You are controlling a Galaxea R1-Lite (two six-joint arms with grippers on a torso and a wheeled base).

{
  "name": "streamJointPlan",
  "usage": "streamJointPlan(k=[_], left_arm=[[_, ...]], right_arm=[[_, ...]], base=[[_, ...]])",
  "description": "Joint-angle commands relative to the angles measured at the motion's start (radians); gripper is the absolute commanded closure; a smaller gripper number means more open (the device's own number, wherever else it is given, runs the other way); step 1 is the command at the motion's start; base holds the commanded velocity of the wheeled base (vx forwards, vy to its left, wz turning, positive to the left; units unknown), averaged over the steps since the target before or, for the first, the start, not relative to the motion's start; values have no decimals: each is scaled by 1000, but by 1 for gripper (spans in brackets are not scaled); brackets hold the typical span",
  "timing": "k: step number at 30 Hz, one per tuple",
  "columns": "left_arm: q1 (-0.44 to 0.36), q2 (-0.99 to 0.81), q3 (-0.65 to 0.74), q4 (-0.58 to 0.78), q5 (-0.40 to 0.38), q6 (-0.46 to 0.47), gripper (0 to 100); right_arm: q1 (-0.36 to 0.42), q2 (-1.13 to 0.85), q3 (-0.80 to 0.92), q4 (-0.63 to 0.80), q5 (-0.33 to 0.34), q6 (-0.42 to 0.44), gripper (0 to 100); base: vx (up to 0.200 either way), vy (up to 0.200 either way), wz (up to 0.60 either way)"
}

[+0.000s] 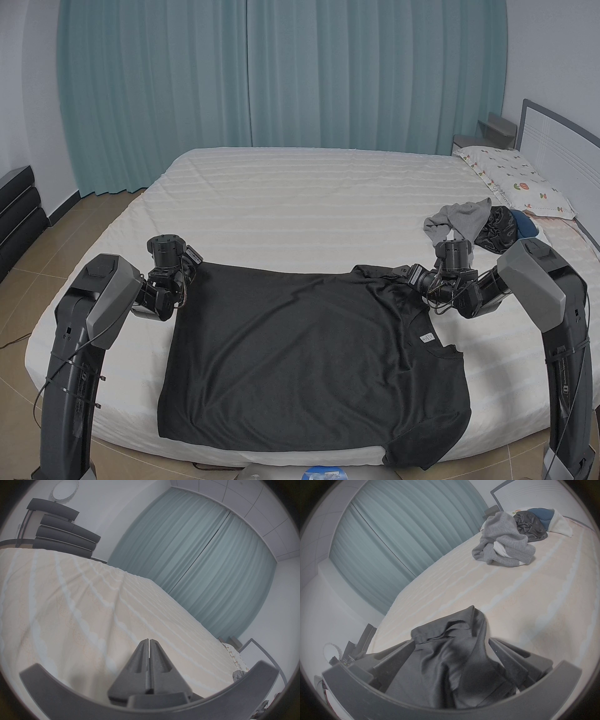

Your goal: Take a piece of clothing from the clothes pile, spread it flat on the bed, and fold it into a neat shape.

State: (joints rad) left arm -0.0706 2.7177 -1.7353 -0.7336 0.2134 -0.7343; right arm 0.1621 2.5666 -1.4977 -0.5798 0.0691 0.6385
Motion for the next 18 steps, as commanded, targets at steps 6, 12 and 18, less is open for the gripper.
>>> streamJointPlan(k=[6, 12, 18], left_arm=[[0, 2, -1, 7, 0, -1, 100], [0, 5, -4, 5, 1, 1, 100], [2, 27, -53, 2, 6, 6, 100]], right_arm=[[-27, 76, -53, 0, -2, -5, 100], [-29, 104, -113, -9, -8, 0, 100], [-44, 119, -168, -48, -45, 6, 100]], base=[[0, 0, 0], [0, 0, 0], [0, 0, 0]])
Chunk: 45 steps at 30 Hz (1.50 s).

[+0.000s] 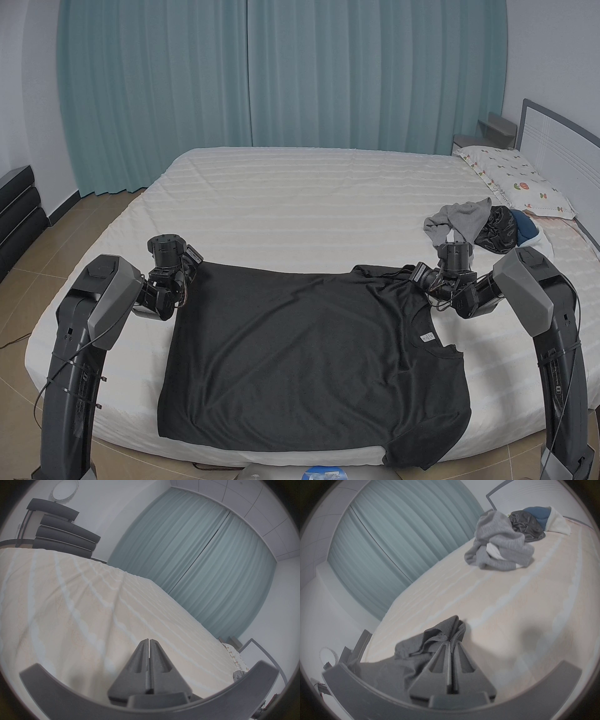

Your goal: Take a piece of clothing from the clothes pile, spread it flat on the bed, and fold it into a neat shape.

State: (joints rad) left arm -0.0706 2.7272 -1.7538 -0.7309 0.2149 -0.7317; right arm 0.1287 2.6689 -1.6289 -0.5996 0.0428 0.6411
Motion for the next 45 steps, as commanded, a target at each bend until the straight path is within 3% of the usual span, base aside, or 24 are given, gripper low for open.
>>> streamJointPlan(k=[1, 10, 14, 19, 34, 35, 37, 38, 45], left_arm=[[3, 19, -41, -1, 4, 2, 100], [20, 51, -127, -2, 26, -2, 100], [22, 83, -174, -2, 38, -2, 100], [23, 109, -239, -4, 61, -2, 100], [18, 147, -245, 8, 52, 11, 100], [17, 147, -245, 24, 52, 11, 100], [17, 147, -245, 48, 50, 11, 100], [17, 147, -245, 53, 49, 11, 0], [17, 154, -245, 45, 49, 11, 0]], right_arm=[[-14, 17, -42, -39, -24, 3, 100], [-32, 37, -91, -137, -49, 3, 100], [-32, 65, -161, -141, -93, -4, 100], [-31, 100, -192, -144, -95, -12, 100], [-20, 184, -235, -172, -95, -58, 100], [-20, 184, -233, -170, -95, -58, 0], [-18, 186, -230, -169, -93, -58, 0], [-20, 184, -227, -167, -93, -58, 0], [-40, 152, -197, -167, -90, -57, 0]], base=[[0, 0, 0], [0, 0, 0], [0, 0, 0], [0, 0, 0], [0, 0, 0], [0, 0, 0], [0, 0, 0], [0, 0, 0], [0, 0, 0]])
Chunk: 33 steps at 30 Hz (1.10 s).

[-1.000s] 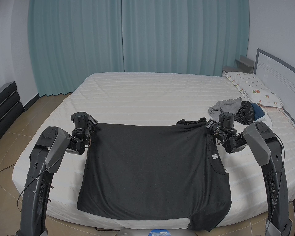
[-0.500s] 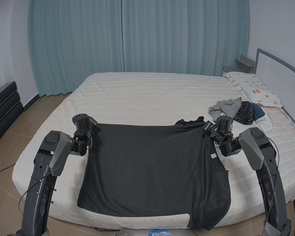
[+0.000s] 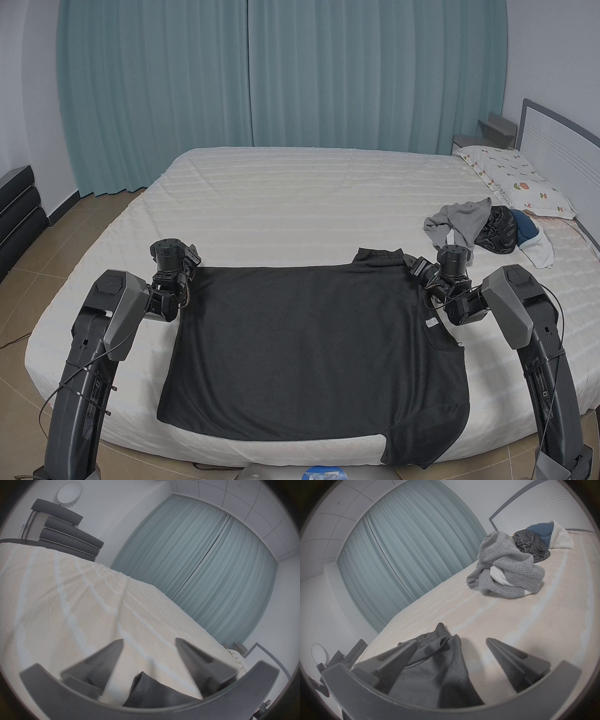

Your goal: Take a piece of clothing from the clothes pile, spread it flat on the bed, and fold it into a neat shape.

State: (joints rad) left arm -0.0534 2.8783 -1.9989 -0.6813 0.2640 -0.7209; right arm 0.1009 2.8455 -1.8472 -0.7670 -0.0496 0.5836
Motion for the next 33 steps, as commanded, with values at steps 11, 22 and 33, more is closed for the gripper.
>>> streamJointPlan(k=[11, 22, 33], left_arm=[[9, -36, 25, -3, 18, -46, 0], [35, -151, 173, -1, 7, -149, 0], [41, -154, 198, 3, -11, -152, 0]], right_arm=[[-69, -158, 146, 3, 54, 67, 0], [-66, -186, 327, -11, 158, 96, 0], [-73, -221, 471, -44, 258, 84, 100]], base=[[0, 0, 0], [0, 0, 0], [0, 0, 0]])
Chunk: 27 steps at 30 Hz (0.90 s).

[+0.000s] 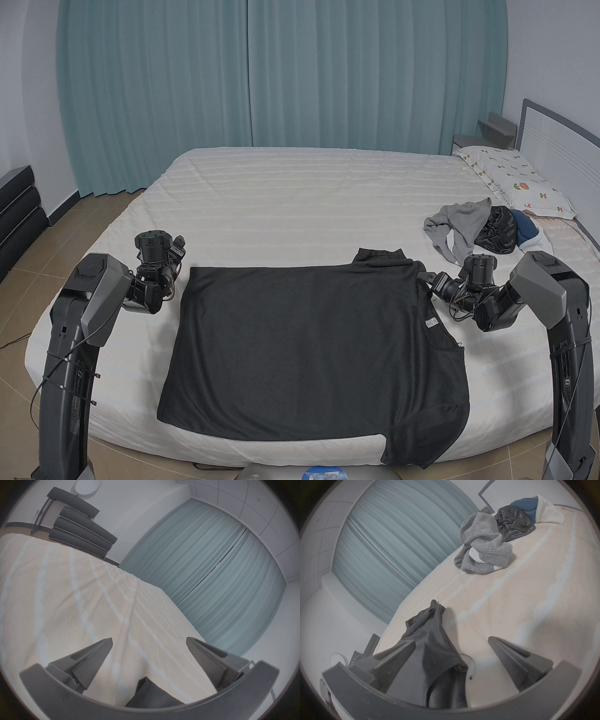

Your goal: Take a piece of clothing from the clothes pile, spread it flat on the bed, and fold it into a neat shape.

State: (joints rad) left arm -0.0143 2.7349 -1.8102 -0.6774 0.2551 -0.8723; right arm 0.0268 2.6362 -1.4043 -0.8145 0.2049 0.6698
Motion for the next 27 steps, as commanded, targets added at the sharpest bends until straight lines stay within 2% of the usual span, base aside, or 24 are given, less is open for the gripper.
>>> streamJointPlan(k=[1, 19, 22, 25, 26, 27], left_arm=[[2, -11, 9, -1, -2, 0, 0], [4, -14, 12, -1, -2, 3, 0], [4, -15, 20, -4, -2, 4, 0], [4, -20, 25, -4, -2, 4, 0], [4, -20, 25, -4, -2, 4, 0], [4, -27, 29, -4, 0, 4, 0]], right_arm=[[4, -8, 34, 3, 4, -6, 100], [-16, -88, 28, 1, -4, -4, 100], [-16, -90, 30, 9, -7, -13, 100], [-15, -73, 37, 11, -7, -58, 100], [-15, -73, 37, 11, -7, -58, 0], [-15, -67, 45, 8, -7, -62, 0]], base=[[0, 0, 0], [0, 0, 0], [0, 0, 0], [0, 0, 0], [0, 0, 0], [0, 0, 0]])
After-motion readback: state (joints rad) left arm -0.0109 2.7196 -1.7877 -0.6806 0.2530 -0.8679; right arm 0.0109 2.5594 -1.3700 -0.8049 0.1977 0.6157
